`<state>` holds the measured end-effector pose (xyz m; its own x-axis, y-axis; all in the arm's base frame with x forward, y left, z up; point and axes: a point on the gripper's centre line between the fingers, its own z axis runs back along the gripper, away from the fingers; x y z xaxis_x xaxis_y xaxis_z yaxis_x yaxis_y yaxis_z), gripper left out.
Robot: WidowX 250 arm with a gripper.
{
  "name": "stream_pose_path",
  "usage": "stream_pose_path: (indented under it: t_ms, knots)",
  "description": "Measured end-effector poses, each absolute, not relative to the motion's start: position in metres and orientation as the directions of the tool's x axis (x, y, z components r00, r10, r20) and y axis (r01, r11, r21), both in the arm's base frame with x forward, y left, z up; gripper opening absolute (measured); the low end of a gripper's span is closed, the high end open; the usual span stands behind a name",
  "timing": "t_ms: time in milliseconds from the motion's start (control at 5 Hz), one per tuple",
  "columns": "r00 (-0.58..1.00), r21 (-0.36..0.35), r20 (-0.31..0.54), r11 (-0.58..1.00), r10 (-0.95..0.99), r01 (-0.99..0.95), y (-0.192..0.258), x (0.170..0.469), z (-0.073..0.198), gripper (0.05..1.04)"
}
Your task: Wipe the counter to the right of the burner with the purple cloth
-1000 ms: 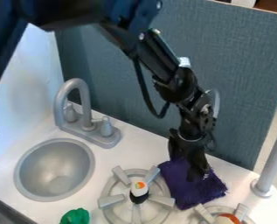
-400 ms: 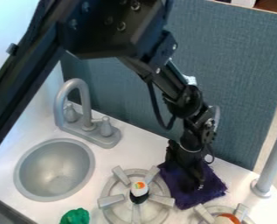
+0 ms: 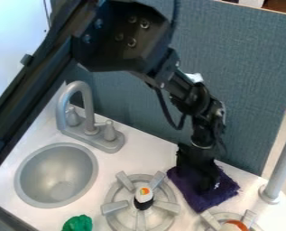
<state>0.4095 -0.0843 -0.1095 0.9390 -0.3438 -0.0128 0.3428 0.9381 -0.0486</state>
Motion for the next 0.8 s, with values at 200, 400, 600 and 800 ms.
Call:
stream_pose_path:
  t_ms: [200, 400, 600, 800]
  knots:
    - [0.965, -0.16, -0.01, 0.954, -0.261, 0.256, -0.097, 0.41, -0.105, 1.001]
    - [0.976, -0.242, -0.002, 0.947, -0.216, 0.21, -0.11, 0.412, -0.098, 1.001]
    - [0.98, -0.258, -0.001, 0.947, -0.197, 0.19, -0.115, 0.417, -0.099, 1.001]
    - [0.988, -0.26, 0.002, 0.954, -0.154, 0.15, -0.116, 0.426, -0.101, 1.001]
